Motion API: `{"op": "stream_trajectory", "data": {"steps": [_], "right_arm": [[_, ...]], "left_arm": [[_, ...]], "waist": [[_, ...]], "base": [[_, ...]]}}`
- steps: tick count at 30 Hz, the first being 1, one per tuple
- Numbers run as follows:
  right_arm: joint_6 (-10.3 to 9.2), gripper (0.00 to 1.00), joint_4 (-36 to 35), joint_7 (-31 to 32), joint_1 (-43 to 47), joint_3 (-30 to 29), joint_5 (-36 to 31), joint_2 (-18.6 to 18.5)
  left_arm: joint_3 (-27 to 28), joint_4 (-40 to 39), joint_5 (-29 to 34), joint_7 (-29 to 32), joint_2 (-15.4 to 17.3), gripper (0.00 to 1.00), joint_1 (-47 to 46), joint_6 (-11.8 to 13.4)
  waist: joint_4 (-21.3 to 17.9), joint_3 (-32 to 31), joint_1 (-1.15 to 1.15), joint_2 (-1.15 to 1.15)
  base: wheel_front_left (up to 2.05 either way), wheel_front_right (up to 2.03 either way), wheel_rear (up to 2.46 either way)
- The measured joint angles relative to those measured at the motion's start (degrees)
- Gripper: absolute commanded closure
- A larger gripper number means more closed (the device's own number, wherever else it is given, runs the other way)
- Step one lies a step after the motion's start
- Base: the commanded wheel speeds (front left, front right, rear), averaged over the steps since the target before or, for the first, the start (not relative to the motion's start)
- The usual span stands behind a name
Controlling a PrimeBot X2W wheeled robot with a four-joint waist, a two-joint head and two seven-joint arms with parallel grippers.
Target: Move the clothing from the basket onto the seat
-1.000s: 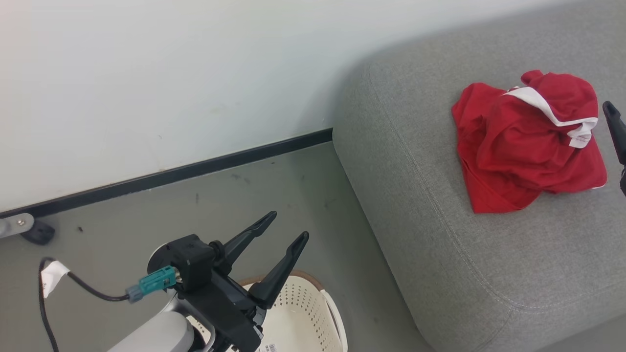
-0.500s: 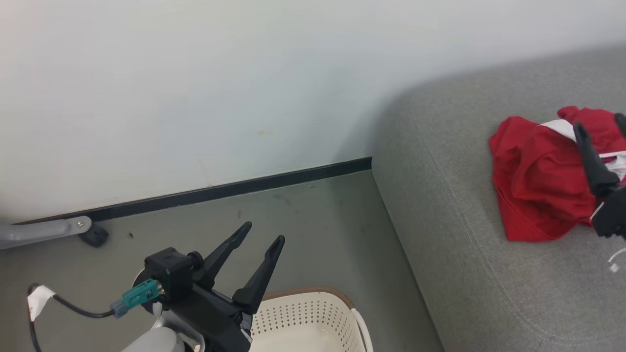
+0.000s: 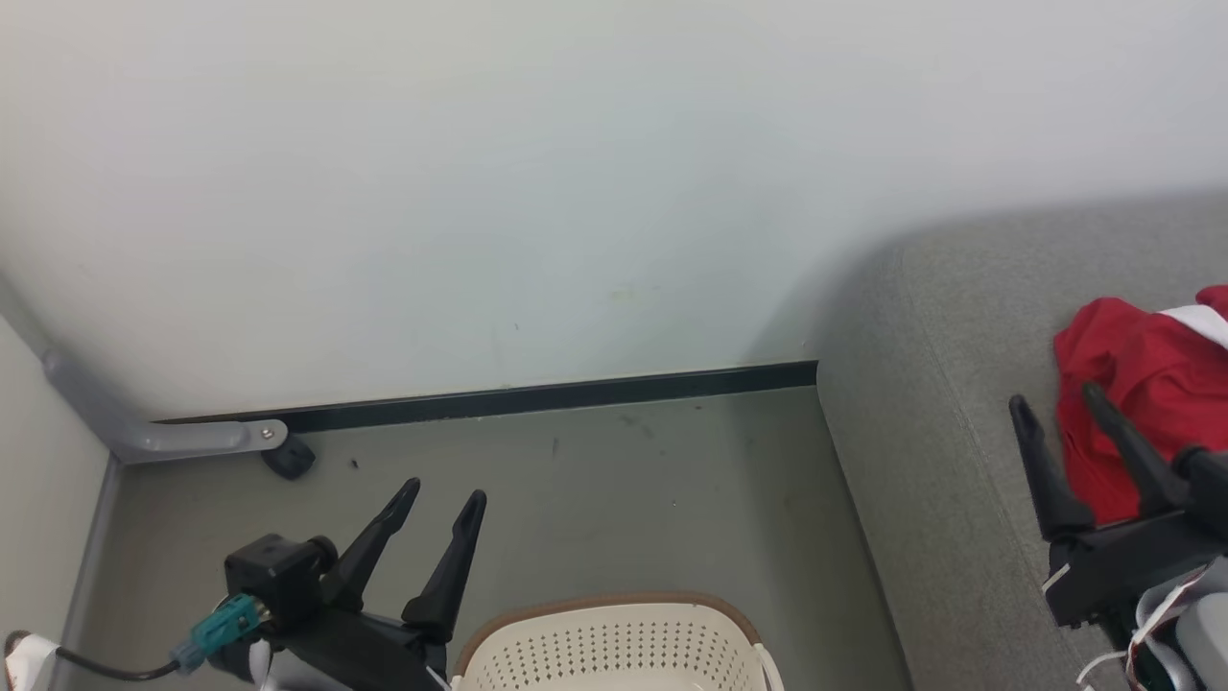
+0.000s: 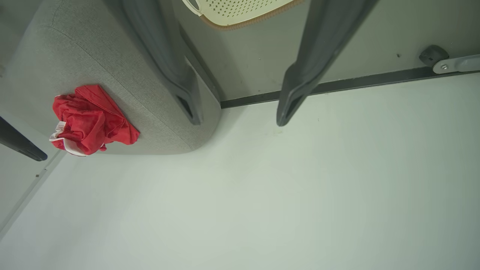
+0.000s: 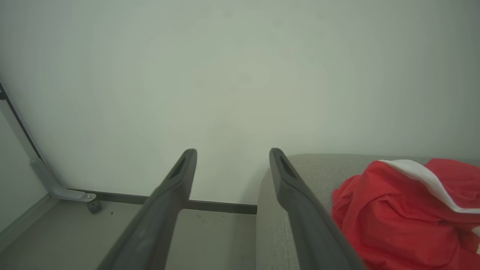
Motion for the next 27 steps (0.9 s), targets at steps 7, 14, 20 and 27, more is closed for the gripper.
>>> {"op": "stream_trajectory", "data": {"steps": [7,14,20,27], "right_arm": [[-2.29,0.0,-2.94,-1.46,5.34,0.16,0.41,3.36],[-3.39,0.0,-3.75,-2.32,8.47,0.36,0.34,6.12],[-4.32,0.0,-3.89,-2.44,12.54,-1.33,0.34,7.7],[-4.66,0.0,-5.42,-2.45,14.77,-2.08,-0.14,11.34]], "left_arm": [[5.53,0.22,0.1,0.0,-0.02,0.0,5.58,2.57],[10.76,-0.01,1.46,0.0,-0.68,0.0,10.45,3.38],[14.33,-0.4,3.72,0.0,-3.33,0.0,12.75,3.87],[19.31,-0.64,8.03,-0.01,-5.09,0.0,15.58,4.28]], "waist": [[1.57,-1.97,0.0,0.0],[1.57,-3.35,0.0,0.01],[1.66,-3.61,0.0,0.01],[2.29,-3.8,0.0,0.01]], "base": [[0.0,0.0,0.0],[0.0,0.0,0.0],[0.0,0.0,0.0],[0.0,0.0,0.0]]}}
